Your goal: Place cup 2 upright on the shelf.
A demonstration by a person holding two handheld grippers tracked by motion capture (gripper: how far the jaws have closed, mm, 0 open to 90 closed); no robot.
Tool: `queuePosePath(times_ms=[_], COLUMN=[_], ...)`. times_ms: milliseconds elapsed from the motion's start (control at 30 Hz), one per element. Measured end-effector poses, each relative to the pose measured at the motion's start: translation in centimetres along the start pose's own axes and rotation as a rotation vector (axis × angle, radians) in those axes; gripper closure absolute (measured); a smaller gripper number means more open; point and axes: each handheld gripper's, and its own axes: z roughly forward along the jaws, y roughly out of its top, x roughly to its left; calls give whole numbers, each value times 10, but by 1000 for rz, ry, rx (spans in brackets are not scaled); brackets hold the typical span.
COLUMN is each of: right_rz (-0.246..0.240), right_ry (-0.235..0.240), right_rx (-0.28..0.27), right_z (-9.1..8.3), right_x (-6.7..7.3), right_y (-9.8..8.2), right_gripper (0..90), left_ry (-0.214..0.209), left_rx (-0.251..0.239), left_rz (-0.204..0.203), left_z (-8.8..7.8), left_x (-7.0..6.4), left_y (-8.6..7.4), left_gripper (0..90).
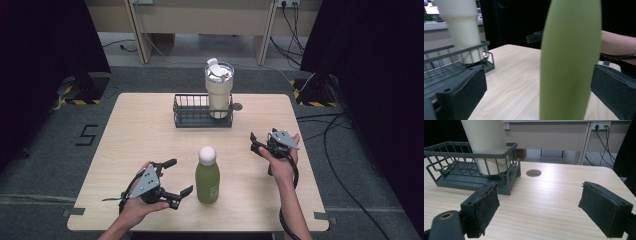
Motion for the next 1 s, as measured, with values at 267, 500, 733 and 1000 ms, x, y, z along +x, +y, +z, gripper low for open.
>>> queuePosePath(times_ms=[267,500,733,1000], right_rz=[2,0,-2,-2], right_ry=[4,4,6,4], right_rx=[4,13,9,11], right_z=[1,1,1,1], right_x=[1,1,1,0], right_y=[-1,-3,-2,-2], right_gripper=[149,149,149,149], left_ry=[-67,-93,-108,-117], left_rx=[4,7,16,23], left_rz=[20,27,34,40], left_z=[15,28,41,52], left_x=[-12,-16,-18,-16], left_y=[3,6,6,6], left_gripper=[0,8,12,54])
